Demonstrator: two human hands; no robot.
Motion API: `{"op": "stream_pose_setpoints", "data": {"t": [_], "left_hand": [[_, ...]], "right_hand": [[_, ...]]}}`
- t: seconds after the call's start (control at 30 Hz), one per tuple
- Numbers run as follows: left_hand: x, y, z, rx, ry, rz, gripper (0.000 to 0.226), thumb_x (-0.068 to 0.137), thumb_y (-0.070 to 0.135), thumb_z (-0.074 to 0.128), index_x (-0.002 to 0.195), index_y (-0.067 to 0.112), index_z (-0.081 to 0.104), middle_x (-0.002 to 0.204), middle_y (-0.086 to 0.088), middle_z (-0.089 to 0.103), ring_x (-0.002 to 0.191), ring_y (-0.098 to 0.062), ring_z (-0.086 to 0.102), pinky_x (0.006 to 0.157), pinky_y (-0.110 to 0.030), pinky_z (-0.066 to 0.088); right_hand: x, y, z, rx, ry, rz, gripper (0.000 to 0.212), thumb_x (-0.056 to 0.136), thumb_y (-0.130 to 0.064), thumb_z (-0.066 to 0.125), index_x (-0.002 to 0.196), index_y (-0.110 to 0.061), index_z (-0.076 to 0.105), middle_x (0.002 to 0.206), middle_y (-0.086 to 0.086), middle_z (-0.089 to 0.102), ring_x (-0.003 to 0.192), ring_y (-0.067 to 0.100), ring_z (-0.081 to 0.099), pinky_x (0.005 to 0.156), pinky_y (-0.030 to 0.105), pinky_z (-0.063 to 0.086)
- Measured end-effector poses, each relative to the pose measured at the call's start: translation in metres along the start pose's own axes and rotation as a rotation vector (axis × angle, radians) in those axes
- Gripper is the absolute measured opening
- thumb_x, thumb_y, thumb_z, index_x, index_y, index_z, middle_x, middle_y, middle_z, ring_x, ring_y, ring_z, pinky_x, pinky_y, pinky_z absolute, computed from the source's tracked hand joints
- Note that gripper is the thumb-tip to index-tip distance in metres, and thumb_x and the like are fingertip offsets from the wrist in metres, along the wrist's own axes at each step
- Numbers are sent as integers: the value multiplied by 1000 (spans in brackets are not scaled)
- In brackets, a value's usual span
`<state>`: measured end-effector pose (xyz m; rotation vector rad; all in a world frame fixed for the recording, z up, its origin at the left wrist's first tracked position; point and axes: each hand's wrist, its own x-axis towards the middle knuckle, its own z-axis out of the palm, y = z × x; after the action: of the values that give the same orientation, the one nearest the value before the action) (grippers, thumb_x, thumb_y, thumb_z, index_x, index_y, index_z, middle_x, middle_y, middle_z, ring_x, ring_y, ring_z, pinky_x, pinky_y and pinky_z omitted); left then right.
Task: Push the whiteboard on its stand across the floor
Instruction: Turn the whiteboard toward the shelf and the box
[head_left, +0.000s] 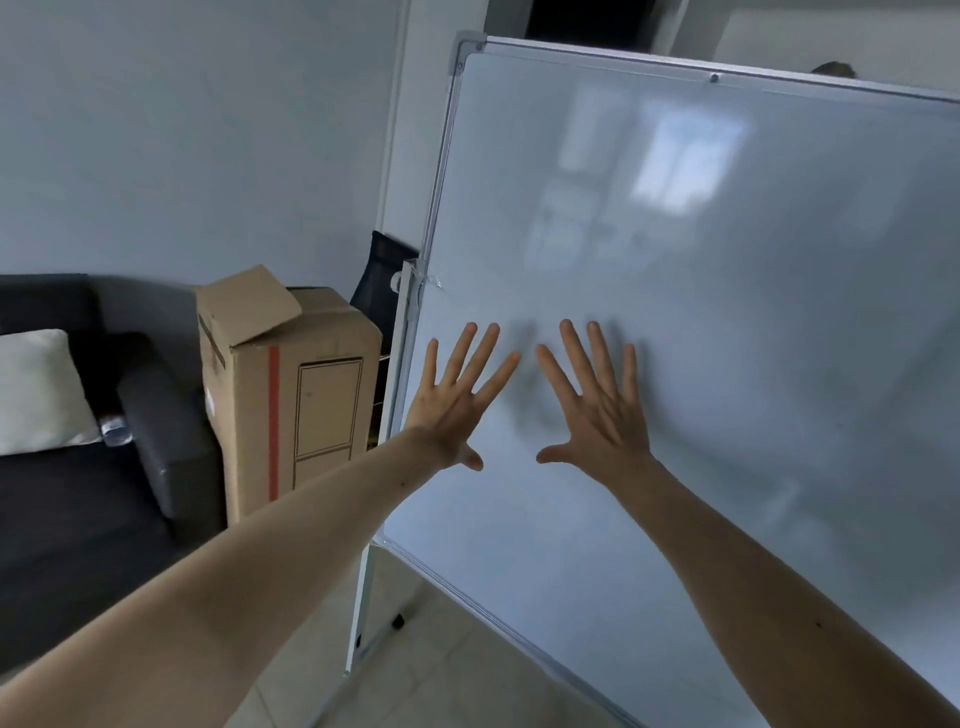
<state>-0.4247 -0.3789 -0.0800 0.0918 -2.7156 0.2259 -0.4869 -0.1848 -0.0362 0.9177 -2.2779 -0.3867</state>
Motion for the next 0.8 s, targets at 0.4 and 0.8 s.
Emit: {"op": "stream_pose_setpoints", "data": {"t": [0.4, 0.8], "left_hand": [[91, -36, 86, -60, 84, 19, 163, 45, 55, 94, 154, 26, -24, 160, -18, -31, 146, -43, -26, 116, -69, 7], [163, -39, 126, -154, 91, 98, 159, 48, 50, 95, 151, 21, -22, 161, -13, -26, 143, -43, -29, 114, -72, 13]], "right_hand": [[71, -1, 72, -261, -119, -38, 151, 50, -76, 78, 156, -19, -14, 165, 13, -18, 151, 38, -14, 116, 56, -19], [106, 25, 121, -263, -115, 5, 149, 47, -75, 79, 158, -20, -3, 167, 11, -9, 153, 35, -6, 117, 54, -14]]}}
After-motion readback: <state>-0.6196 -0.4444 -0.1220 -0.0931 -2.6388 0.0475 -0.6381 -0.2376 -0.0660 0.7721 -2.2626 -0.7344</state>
